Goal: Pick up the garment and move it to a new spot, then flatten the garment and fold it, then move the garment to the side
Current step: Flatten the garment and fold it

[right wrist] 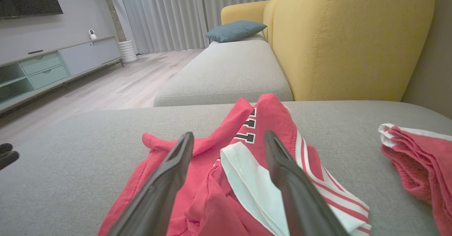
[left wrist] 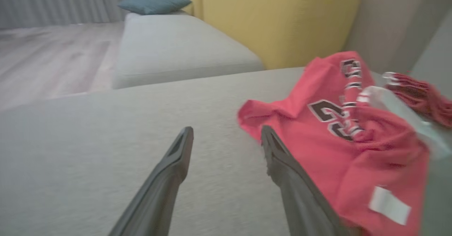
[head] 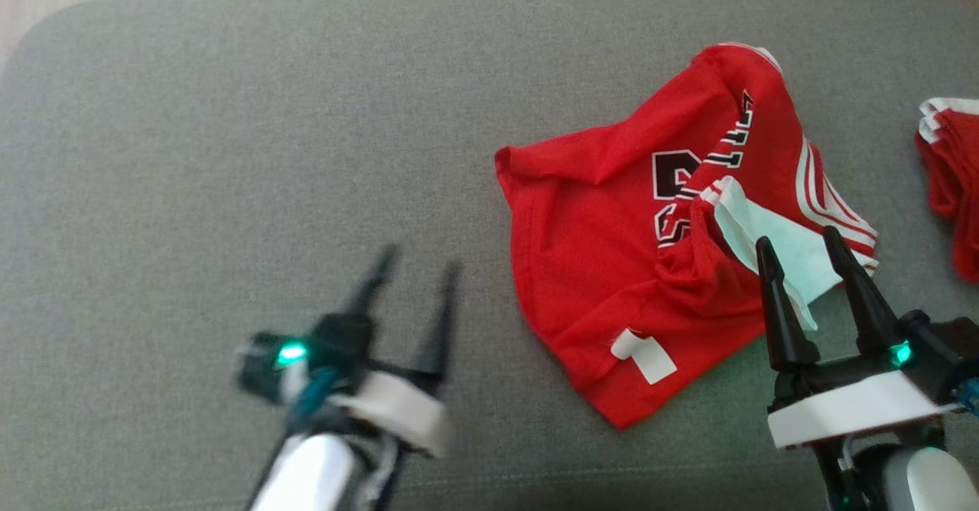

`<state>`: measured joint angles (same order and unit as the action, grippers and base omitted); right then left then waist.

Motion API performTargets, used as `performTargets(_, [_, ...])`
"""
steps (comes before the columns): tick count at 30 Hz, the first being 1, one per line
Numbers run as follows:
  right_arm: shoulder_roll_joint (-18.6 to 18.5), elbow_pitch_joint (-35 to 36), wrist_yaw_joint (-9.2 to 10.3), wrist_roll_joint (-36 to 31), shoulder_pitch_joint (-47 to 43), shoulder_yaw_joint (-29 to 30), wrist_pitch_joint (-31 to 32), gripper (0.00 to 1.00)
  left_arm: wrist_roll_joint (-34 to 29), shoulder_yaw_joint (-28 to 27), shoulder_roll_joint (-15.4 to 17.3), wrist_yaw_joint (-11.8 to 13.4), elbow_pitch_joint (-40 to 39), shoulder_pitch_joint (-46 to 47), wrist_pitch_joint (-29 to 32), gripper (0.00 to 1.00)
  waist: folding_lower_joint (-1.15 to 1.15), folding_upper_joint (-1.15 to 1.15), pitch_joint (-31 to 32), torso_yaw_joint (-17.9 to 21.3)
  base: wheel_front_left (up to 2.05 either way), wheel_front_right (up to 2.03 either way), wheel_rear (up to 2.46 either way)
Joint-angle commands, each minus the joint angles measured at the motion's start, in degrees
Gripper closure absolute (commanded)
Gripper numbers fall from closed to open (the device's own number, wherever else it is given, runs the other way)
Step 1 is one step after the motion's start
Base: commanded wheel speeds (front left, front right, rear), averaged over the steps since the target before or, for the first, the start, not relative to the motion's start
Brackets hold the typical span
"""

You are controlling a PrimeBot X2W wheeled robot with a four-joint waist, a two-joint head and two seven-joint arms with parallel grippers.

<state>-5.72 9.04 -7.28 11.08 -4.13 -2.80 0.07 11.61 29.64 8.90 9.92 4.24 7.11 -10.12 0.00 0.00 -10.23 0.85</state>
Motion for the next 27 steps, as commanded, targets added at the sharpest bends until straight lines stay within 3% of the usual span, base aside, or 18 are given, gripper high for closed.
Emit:
performTargets(1, [-0.61, 2.34, -0.21, 0.05, 1.81, -1.09, 0.2, 0.0, 0.57, 0.38, -1.4, -1.35, -0.96, 3.61, 1.29, 0.0, 0.0, 0.0, -0.65, 0.36, 0.0, 0.0, 0.0])
performTargets(6, [-0.69, 2.06, -0.21, 0.25, 3.02, -1.94, 0.21, 0.0, 3.18, 6.41, -4.6, -5.13, 4.21, 6.22, 6.35, 0.0, 0.0, 0.0, -2.37, 2.19, 0.0, 0.0, 0.0])
performTargets(18, [-0.44, 0.69, -0.21, 1.29, 4.03, -2.17, -0.08, 0.0, 11.8, 9.5, -5.98, -4.76, 15.5, 10.35, 11.93, 0.0, 0.0, 0.0, -5.31, 6.03, 0.0, 0.0, 0.0])
performTargets(19, [-0.43, 0.59, -0.21, 1.35, 4.06, -2.17, -0.14, 0.0, 12.54, 9.86, -5.99, -4.85, 16.01, 10.54, 12.49, 0.43, 0.0, 0.0, -5.34, 6.15, 0.0, 0.0, 0.0])
performTargets(20, [-0.43, 0.59, -0.21, 1.35, 4.06, -2.17, -0.14, 0.0, 12.54, 9.86, -5.99, -4.85, 16.01, 10.54, 12.49, 0.43, 0.0, 0.0, -5.34, 6.15, 0.0, 0.0, 0.0])
performTargets(21, [-0.4, 0.4, -0.21, 1.48, 4.14, -2.11, -0.23, 0.0, 13.51, 10.24, -6.0, -4.77, 16.6, 11.0, 12.89, 1.0, 0.0, 0.0, -5.36, 6.29, 0.0, 0.0, 0.0])
performTargets(27, [-0.17, 0.0, -0.21, 1.84, 4.08, -1.47, -0.31, 0.0, 13.4, 8.85, -5.22, -3.04, 16.46, 11.81, 10.69, 1.0, 0.0, 0.0, -4.98, 5.96, 0.0, 0.0, 0.0])
